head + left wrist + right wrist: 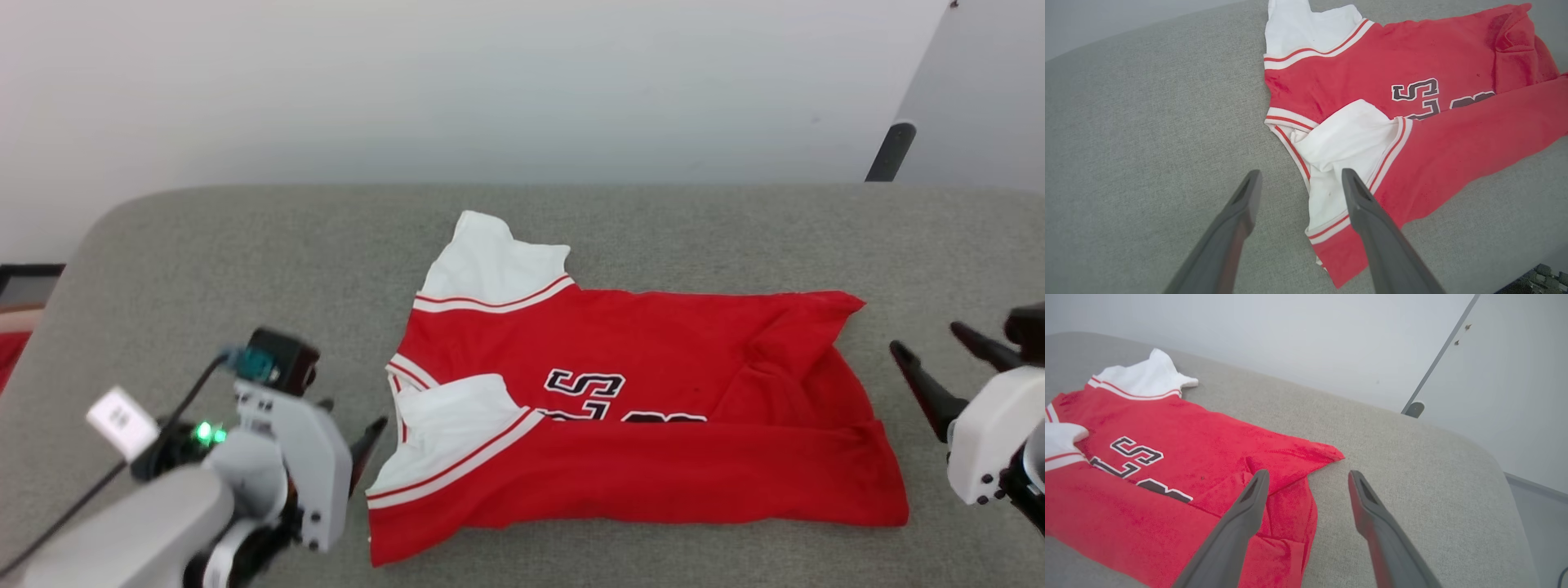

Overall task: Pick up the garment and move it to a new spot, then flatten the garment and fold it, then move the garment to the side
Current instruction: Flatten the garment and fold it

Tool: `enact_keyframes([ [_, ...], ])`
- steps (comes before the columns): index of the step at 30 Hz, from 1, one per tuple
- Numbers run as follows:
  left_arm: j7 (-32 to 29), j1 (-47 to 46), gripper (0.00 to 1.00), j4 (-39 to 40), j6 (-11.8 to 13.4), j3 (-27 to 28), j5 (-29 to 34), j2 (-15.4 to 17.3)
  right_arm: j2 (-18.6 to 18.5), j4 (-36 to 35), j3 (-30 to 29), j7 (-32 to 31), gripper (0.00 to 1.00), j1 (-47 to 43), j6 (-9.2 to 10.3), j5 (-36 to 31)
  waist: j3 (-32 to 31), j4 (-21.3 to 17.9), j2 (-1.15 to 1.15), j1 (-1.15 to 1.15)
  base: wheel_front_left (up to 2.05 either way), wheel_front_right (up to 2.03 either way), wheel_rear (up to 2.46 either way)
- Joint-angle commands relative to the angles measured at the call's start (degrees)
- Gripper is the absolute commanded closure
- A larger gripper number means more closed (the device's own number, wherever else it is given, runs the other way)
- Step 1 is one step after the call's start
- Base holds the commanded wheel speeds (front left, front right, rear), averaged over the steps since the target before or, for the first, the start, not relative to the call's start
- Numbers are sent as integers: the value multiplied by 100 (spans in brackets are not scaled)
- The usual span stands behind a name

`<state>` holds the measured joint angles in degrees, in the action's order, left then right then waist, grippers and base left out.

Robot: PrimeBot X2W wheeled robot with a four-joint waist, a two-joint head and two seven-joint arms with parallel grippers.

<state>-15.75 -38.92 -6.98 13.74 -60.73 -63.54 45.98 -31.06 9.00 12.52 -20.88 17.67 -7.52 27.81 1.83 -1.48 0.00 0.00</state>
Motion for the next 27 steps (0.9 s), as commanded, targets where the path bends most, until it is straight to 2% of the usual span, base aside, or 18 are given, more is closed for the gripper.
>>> enact_keyframes([
  [1,97,207,0,198,161,41,-48,100,79,-129,-175,162,0,-170,6,-127,-72,-31,0,0,0,0,0],
  [4,236,546,0,607,446,115,-177,289,245,-444,-476,380,0,-442,6,-417,-111,-89,0,0,0,0,0],
  [8,305,910,0,967,704,168,-365,528,572,-893,-904,474,0,-809,6,-660,-89,-190,0,0,0,0,0],
  [12,288,1113,0,1082,791,216,-545,665,859,-1302,-1219,383,0,-1122,6,-833,12,-333,0,0,0,0,0],
  [19,97,1184,0,719,591,224,-804,740,1230,-1862,-1546,150,0,-1483,5,-889,254,-608,0,0,0,0,0],
  [22,9,1187,0,484,473,236,-945,677,1411,-2090,-1623,85,0,-1621,5,-919,355,-716,0,0,0,0,0],
  [27,-140,1231,0,162,327,179,-1084,552,1507,-2305,-1739,6,0,-1746,5,-838,515,-852,0,0,0,0,0],
])
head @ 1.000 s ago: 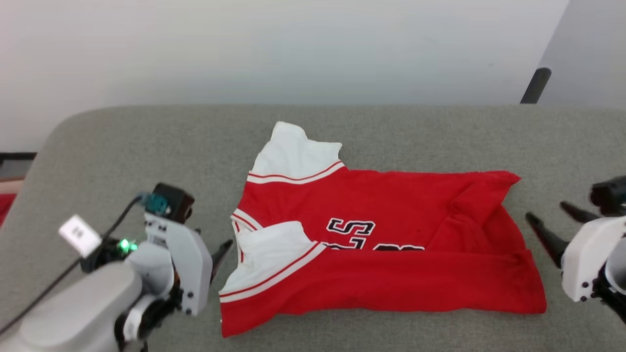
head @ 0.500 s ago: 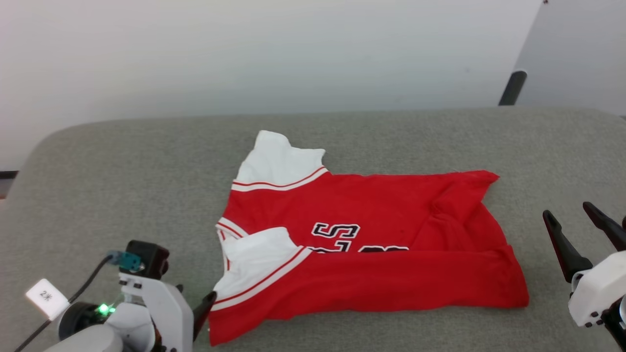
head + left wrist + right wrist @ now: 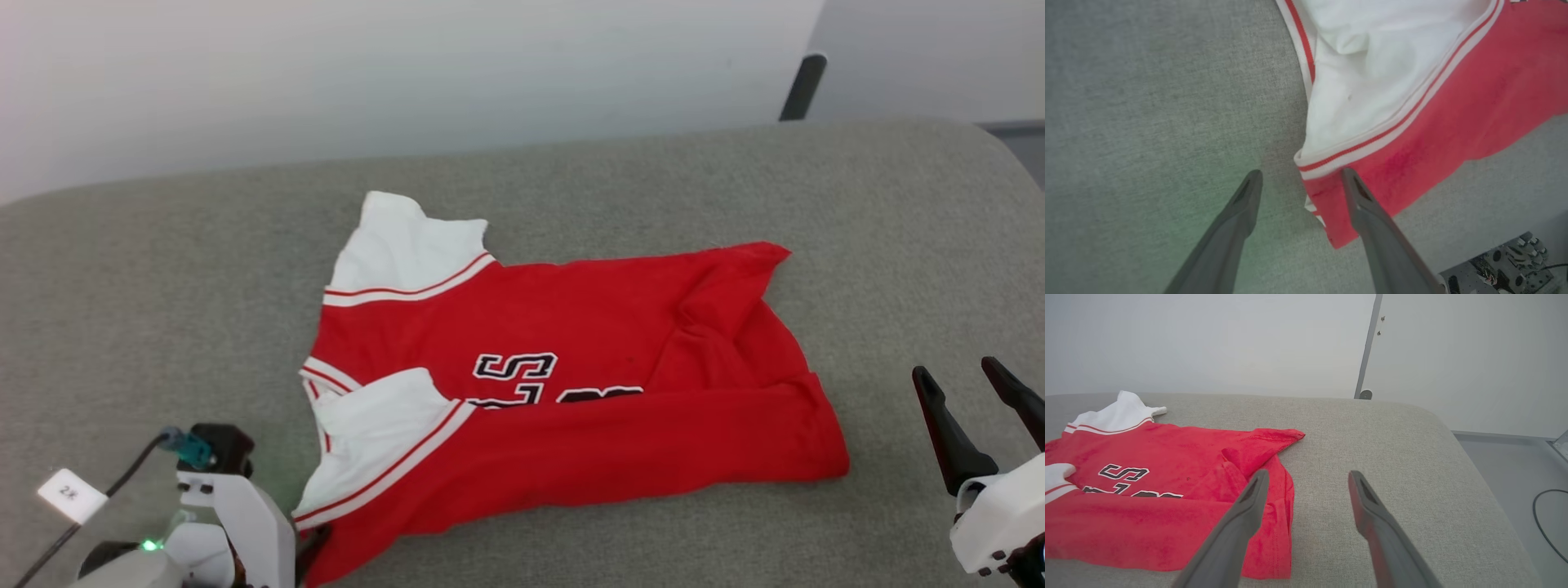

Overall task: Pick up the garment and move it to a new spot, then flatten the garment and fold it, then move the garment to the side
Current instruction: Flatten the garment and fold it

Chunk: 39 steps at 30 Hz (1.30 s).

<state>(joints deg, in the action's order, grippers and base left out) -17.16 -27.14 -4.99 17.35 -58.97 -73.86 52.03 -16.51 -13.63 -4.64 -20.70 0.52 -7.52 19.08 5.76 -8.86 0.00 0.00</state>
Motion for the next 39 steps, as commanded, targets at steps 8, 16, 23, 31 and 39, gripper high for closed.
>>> enact_keyframes([
  [8,-87,36,0,-621,-313,-42,-236,-378,164,-194,-144,-90,0,-112,5,76,290,-179,0,0,0,0,0],
  [16,-551,-65,100,-1164,-480,-103,-530,-794,141,-205,-13,-407,0,-83,5,114,341,-120,0,0,0,0,0],
  [23,-545,-231,100,-1324,-610,-217,-336,-959,-49,-83,190,-1281,0,-217,5,192,337,-23,0,0,0,0,0],
  [31,-598,-306,100,-1410,-793,-327,-236,-1171,-248,282,261,-2095,0,-10,5,82,353,161,0,0,0,0,0],
  [39,-565,-446,100,-1503,-939,-393,-135,-1389,-197,1073,226,-2454,0,491,5,156,409,373,0,0,0,0,0],
])
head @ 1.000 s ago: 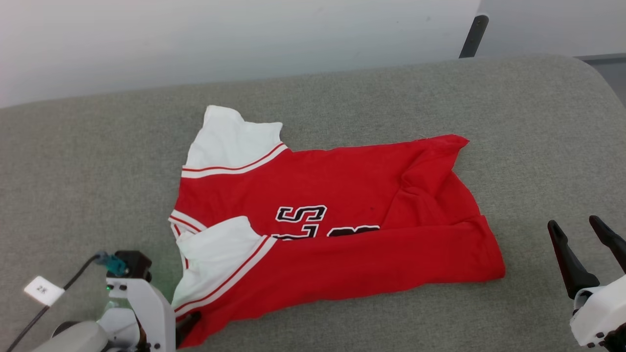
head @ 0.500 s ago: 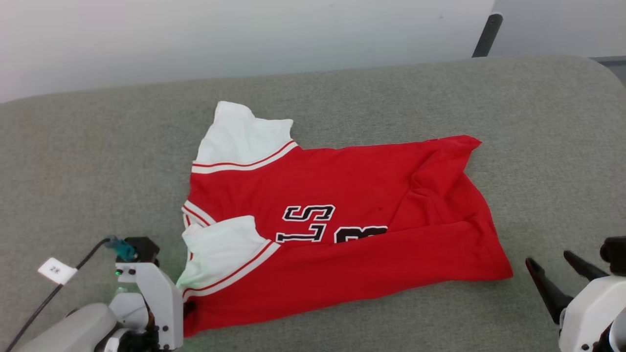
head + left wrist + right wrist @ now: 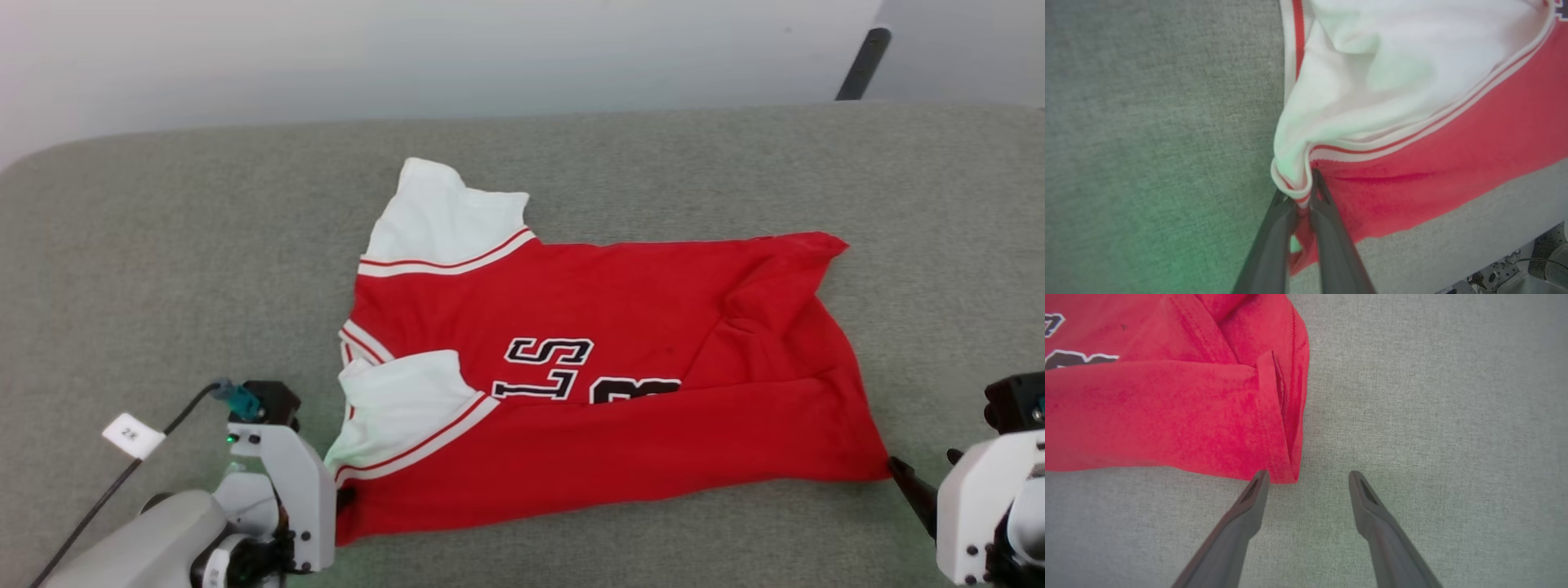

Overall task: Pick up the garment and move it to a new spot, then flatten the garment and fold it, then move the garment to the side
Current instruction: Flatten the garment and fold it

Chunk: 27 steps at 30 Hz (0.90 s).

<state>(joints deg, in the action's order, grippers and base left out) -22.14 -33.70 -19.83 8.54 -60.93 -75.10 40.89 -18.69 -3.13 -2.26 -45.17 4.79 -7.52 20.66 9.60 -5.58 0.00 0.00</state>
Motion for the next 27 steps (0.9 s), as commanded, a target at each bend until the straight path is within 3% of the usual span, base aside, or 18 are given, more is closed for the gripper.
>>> enact_keyframes([
  [1,-66,190,100,-35,-80,-209,7,-301,25,121,7,-7,0,133,5,1,37,76,0,0,0,0,0],
  [17,-32,-63,100,-323,-254,-284,178,-601,292,1735,11,-382,0,948,5,68,199,387,0,0,0,0,0],
  [18,-35,-78,100,-342,-256,-290,178,-611,295,1835,46,-430,54,959,5,77,203,396,0,0,0,0,0],
  [19,-36,-91,100,-361,-265,-294,187,-629,281,1953,66,-489,100,978,5,58,205,403,0,0,0,0,0],
  [27,-38,-115,100,-532,-381,-305,188,-697,102,2411,193,-666,100,1100,8,205,142,460,0,0,0,0,0],
])
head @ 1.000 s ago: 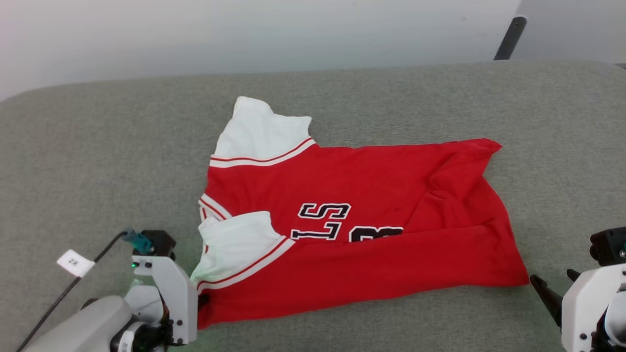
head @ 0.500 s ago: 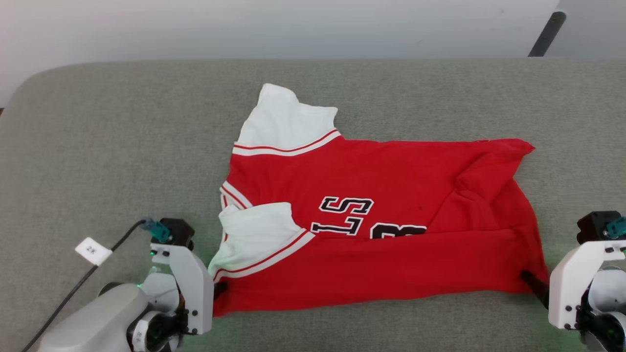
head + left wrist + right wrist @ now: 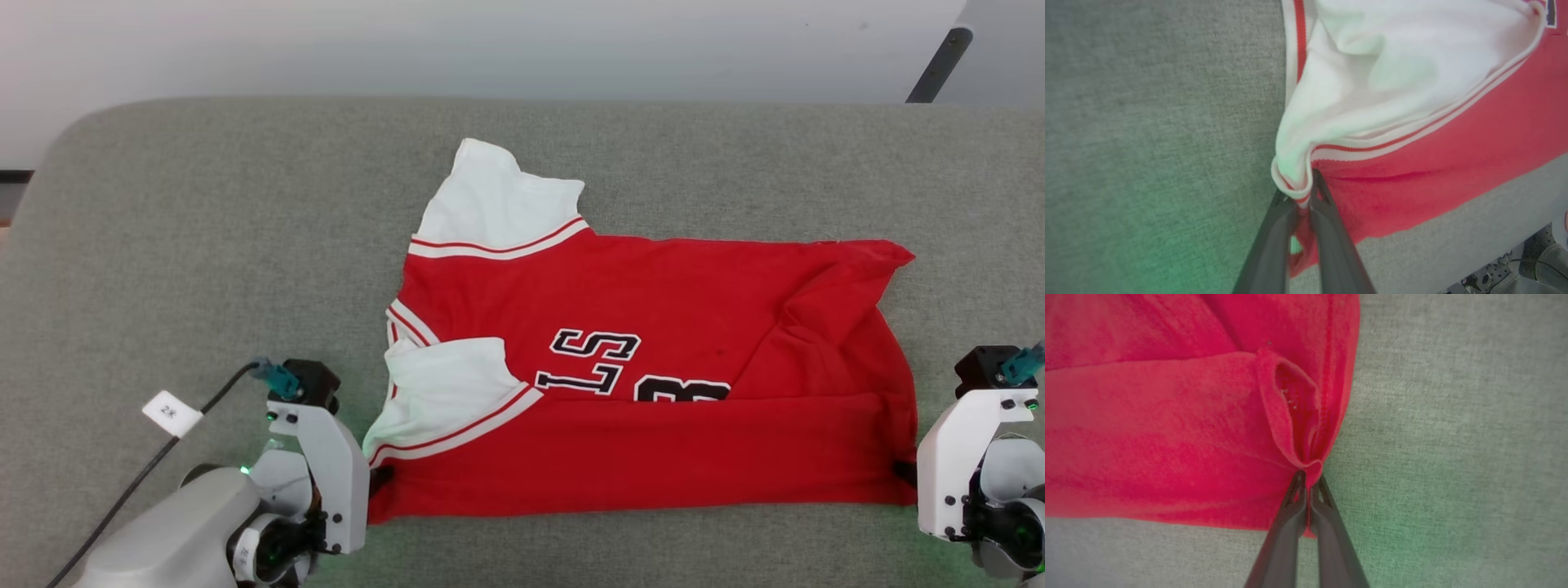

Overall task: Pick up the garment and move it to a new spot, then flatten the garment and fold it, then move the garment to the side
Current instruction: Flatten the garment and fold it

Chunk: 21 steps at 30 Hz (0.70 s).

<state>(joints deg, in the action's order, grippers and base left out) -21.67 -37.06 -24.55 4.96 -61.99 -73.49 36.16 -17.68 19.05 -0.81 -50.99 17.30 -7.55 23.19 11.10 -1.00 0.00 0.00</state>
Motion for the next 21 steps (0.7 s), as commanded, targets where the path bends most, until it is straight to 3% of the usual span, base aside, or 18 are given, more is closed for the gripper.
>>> enact_keyframes([
  [1,-91,223,100,-65,-33,-187,13,-209,-36,188,55,-101,100,-150,11,-30,-31,1,0,0,0,0,0],
  [10,-199,348,100,264,138,-132,-90,103,-287,-155,-7,-339,100,-405,11,163,-411,-47,0,0,0,0,0],
  [21,-497,823,100,1323,772,-256,-226,581,-468,-791,-203,-713,100,-1179,10,341,-794,-136,0,0,0,0,0],
])
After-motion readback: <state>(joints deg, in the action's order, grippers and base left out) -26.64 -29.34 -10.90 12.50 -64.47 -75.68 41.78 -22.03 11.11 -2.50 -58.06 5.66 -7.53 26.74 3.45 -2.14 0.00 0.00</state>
